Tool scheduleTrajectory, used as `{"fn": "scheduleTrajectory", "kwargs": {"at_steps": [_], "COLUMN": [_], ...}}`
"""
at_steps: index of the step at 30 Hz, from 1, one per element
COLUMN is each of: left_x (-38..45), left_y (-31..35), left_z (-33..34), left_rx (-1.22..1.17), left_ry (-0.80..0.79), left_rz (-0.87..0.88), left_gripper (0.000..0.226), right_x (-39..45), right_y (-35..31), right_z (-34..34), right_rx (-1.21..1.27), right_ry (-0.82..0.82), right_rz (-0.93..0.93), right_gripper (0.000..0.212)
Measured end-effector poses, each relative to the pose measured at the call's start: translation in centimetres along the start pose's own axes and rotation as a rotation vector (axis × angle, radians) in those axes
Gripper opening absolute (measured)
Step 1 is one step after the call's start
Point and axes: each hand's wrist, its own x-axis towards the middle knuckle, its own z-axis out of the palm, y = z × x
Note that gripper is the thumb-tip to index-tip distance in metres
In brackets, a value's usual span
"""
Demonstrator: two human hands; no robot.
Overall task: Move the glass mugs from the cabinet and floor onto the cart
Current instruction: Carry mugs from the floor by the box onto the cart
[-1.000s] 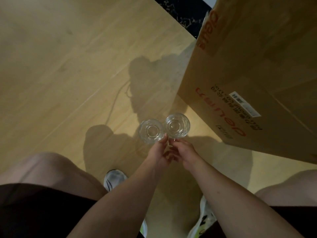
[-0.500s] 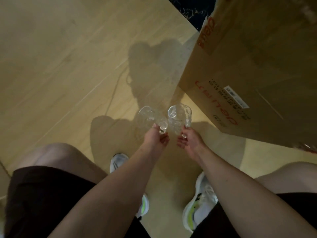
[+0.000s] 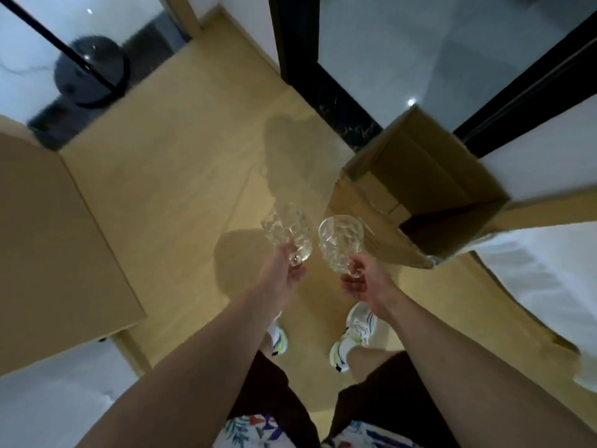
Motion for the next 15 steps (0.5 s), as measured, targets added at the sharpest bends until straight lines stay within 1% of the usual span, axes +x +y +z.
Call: {"fn": "scheduleTrajectory", "kwargs": {"at_steps": [4,7,10,11,13,15], "left_x": [-10.1,-14.9,-18.4,-19.6,-21.8,-23.8], "left_y": [5.3,9.4,12.6,13.5,14.4,14.9], "left_z": [1.3,2.7,4.2,4.7,5.7,7.0], "left_rx": [0.047,0.110,0.209,0.233,0.298,0.381], "left_ry": [-0.071,-0.122,-0.208,-0.260,-0.385,-0.457], "left_rz": [0.118,0.205,0.302,0.329,0.373,0.436], "left_gripper": [0.021,0.020,0.017,0.019,0.028,0.035], "right_x": [-10.0,-15.4,-20.0,-21.7,-25.3,-28.1], "right_y": [-5.6,-9.5,-12.6,-13.3,-13.9,-13.8], "right_z": [0.3,0.2,-0.3,-0.6,-1.0,-1.7], "right_rx": [0.020,0.047,0.102,0.156,0.273,0.348], "right_ry": [0.008,0.023,0.053,0.088,0.137,0.181], "right_rz": [-0.077,-0.180,-0.323,-0.365,-0.422,-0.484], "right_gripper": [0.027,0.029,0.033,0.037,0.050,0.062]}}
